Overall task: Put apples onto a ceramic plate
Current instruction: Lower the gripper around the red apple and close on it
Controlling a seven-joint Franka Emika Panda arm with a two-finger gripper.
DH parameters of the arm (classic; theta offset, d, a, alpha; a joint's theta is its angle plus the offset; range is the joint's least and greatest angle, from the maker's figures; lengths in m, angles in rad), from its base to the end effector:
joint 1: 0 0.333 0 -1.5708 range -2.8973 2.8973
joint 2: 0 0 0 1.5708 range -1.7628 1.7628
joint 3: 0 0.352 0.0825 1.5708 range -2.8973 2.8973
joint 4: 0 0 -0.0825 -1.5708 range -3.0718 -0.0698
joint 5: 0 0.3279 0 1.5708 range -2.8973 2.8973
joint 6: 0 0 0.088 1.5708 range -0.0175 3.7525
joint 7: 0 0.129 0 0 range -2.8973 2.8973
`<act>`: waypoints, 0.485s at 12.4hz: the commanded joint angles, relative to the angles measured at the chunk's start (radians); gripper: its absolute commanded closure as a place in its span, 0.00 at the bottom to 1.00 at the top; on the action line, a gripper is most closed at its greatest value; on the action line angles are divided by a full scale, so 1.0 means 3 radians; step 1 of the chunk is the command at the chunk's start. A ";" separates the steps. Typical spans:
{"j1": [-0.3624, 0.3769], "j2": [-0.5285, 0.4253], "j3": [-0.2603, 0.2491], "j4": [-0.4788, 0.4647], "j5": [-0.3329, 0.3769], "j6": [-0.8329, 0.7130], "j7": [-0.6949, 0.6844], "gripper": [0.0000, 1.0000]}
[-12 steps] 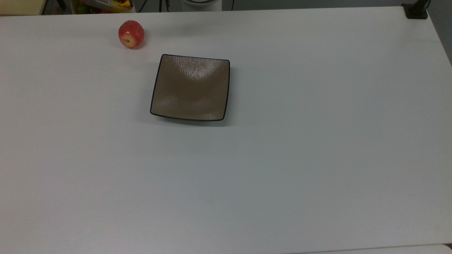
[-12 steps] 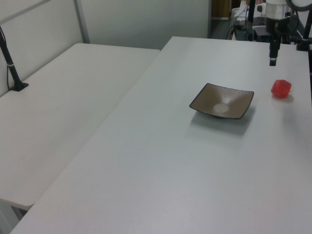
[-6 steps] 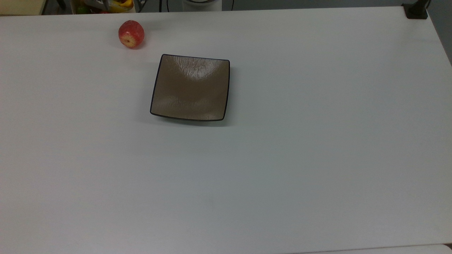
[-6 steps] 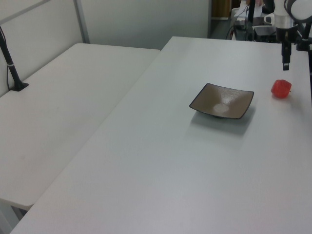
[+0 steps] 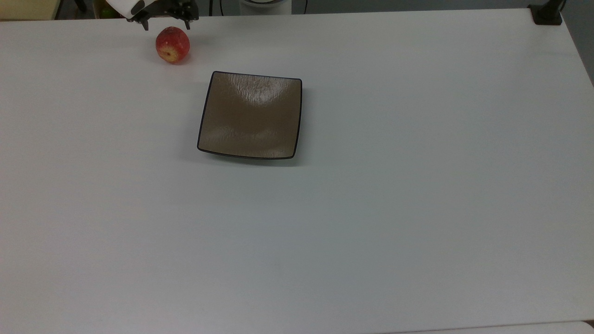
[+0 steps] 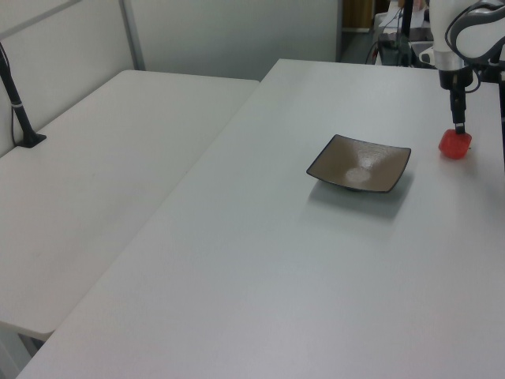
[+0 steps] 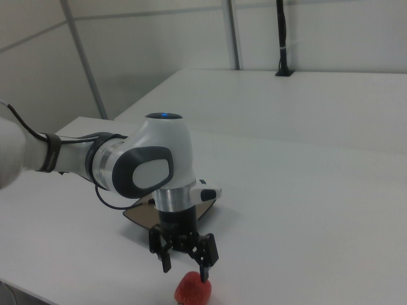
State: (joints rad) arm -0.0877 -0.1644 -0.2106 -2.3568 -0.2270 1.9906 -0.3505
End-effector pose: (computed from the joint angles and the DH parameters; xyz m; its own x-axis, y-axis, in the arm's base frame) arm 0.3767 -0.1373 0.4254 0.9559 0.1579 -0.2476 0.1797 -0.9814 0.0682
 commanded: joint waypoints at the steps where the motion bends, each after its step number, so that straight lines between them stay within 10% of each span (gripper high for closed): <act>1: 0.0021 0.0144 -0.0029 -0.0013 -0.0072 0.0119 -0.0049 0.00; 6: 0.0011 0.0384 -0.0029 -0.0013 -0.0072 0.0211 -0.0049 0.00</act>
State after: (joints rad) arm -0.0877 -0.0764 -0.2106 -2.3574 -0.2301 2.0278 -0.3505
